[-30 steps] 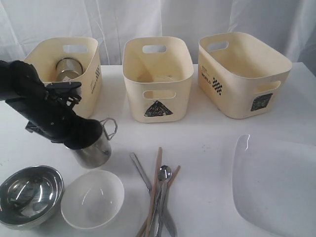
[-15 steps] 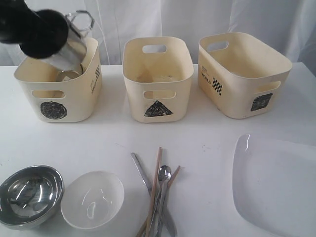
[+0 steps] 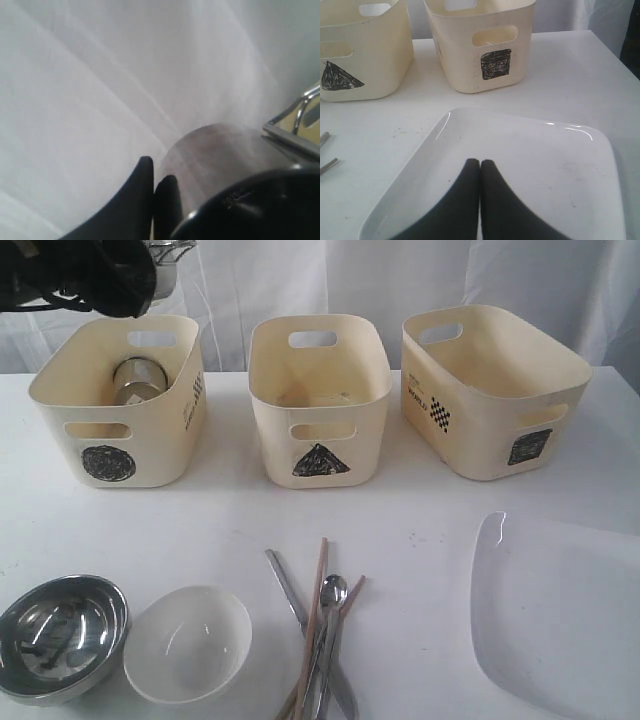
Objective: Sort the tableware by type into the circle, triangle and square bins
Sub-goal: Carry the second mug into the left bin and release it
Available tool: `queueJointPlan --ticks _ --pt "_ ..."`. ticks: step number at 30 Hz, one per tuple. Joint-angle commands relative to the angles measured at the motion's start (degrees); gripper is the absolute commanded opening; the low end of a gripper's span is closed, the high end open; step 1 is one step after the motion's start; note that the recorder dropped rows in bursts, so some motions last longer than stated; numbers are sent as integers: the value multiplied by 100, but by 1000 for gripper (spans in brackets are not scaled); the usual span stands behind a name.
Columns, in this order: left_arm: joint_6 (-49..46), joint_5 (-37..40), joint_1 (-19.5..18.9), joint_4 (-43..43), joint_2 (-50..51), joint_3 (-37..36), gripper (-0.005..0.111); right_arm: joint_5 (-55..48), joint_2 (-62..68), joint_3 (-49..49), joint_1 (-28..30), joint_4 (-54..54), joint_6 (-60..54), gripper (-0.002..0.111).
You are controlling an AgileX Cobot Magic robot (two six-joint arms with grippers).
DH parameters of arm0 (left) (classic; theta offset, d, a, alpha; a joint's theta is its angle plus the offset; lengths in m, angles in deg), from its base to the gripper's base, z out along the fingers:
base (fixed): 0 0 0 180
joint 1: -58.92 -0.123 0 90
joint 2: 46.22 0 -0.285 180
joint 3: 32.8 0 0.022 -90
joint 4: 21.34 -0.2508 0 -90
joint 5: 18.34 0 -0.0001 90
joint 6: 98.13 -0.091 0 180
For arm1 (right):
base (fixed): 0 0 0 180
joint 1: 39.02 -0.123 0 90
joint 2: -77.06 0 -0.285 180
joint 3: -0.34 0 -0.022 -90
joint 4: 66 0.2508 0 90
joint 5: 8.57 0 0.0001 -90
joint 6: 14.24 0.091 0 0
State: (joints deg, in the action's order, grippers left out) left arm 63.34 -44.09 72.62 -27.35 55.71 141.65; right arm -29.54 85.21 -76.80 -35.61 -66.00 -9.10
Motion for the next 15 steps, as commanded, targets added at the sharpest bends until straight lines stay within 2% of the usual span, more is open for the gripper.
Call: queueJointPlan --ticks 1,3,6,9,12,15 --pt "35 -149 -410 2780 663 110 0 71 -37 -8 -2 0 -25 0" --pt "92 392 -480 3141 772 110 0 71 -37 -8 -2 0 -25 0" --pt "81 903 -505 2723 799 110 0 71 -37 -8 -2 0 -25 0" --pt "81 925 -505 2183 822 110 0 71 -37 -8 -2 0 -25 0" --pt "81 877 -505 2109 836 110 0 71 -37 -8 -2 0 -25 0" --pt "81 407 -505 2109 938 110 0 71 -37 -8 -2 0 -25 0"
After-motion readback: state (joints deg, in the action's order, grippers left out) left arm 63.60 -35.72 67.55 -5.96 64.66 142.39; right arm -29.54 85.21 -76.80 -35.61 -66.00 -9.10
